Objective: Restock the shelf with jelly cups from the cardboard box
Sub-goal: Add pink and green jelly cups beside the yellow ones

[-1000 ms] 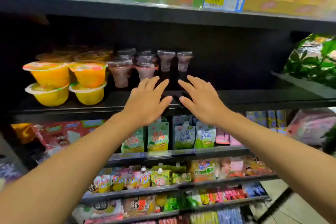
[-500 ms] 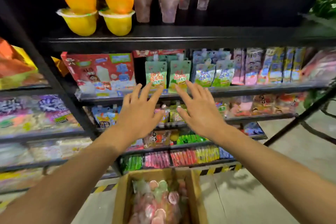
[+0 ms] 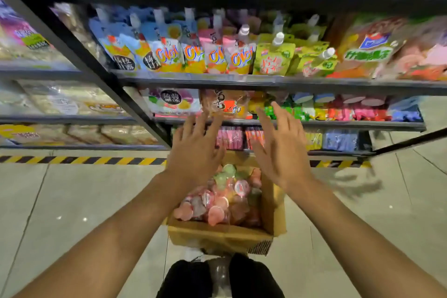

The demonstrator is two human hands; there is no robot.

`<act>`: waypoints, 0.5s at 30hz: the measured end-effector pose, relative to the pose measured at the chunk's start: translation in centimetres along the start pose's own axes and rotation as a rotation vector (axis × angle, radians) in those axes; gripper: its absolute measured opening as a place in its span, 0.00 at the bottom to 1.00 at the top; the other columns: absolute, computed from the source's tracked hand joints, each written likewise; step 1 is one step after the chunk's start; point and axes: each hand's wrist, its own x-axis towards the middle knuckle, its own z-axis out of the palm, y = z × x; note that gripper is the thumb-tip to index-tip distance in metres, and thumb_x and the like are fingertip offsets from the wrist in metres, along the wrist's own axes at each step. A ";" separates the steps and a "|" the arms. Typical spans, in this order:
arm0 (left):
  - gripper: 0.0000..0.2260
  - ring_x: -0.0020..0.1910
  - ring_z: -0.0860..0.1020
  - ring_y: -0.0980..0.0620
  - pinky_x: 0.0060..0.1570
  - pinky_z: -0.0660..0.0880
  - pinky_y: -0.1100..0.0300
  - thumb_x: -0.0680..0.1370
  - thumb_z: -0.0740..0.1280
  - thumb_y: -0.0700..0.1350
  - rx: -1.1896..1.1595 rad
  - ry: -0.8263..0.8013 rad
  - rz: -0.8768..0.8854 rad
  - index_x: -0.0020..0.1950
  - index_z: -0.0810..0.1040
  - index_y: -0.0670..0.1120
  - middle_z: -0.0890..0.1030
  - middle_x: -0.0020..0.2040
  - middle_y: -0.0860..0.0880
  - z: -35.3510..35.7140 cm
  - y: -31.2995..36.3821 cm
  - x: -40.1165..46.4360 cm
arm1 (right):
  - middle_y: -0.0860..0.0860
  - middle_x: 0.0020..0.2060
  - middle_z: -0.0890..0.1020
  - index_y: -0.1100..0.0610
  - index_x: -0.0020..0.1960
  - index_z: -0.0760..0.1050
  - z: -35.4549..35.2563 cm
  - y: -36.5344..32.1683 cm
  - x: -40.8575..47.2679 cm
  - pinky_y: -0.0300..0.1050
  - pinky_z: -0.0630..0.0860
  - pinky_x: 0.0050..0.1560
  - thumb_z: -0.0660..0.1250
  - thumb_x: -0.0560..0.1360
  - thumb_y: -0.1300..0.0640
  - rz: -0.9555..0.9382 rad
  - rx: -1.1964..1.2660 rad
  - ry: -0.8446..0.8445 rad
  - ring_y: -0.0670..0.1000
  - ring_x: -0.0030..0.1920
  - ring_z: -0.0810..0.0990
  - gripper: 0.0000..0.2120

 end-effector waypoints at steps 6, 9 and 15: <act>0.34 0.79 0.49 0.40 0.75 0.54 0.42 0.81 0.60 0.56 -0.019 -0.122 -0.013 0.81 0.45 0.54 0.50 0.81 0.46 17.1 -4.0 2.4 | 0.54 0.78 0.58 0.49 0.78 0.55 17.4 4.9 -1.7 0.64 0.66 0.71 0.59 0.79 0.45 0.152 0.055 -0.157 0.59 0.76 0.58 0.30; 0.34 0.78 0.52 0.39 0.74 0.56 0.41 0.80 0.63 0.56 -0.068 -0.188 -0.027 0.80 0.48 0.54 0.53 0.80 0.46 26.1 -5.4 3.4 | 0.56 0.74 0.62 0.50 0.78 0.55 25.6 7.8 -2.9 0.64 0.66 0.69 0.56 0.77 0.45 0.172 0.011 -0.232 0.61 0.72 0.63 0.30; 0.33 0.73 0.61 0.38 0.70 0.63 0.42 0.76 0.62 0.57 -0.144 -0.224 0.005 0.79 0.56 0.50 0.61 0.75 0.44 42.7 -7.2 6.7 | 0.56 0.65 0.70 0.55 0.74 0.64 38.9 13.3 -5.0 0.55 0.73 0.61 0.61 0.76 0.49 0.087 -0.050 -0.331 0.59 0.62 0.70 0.28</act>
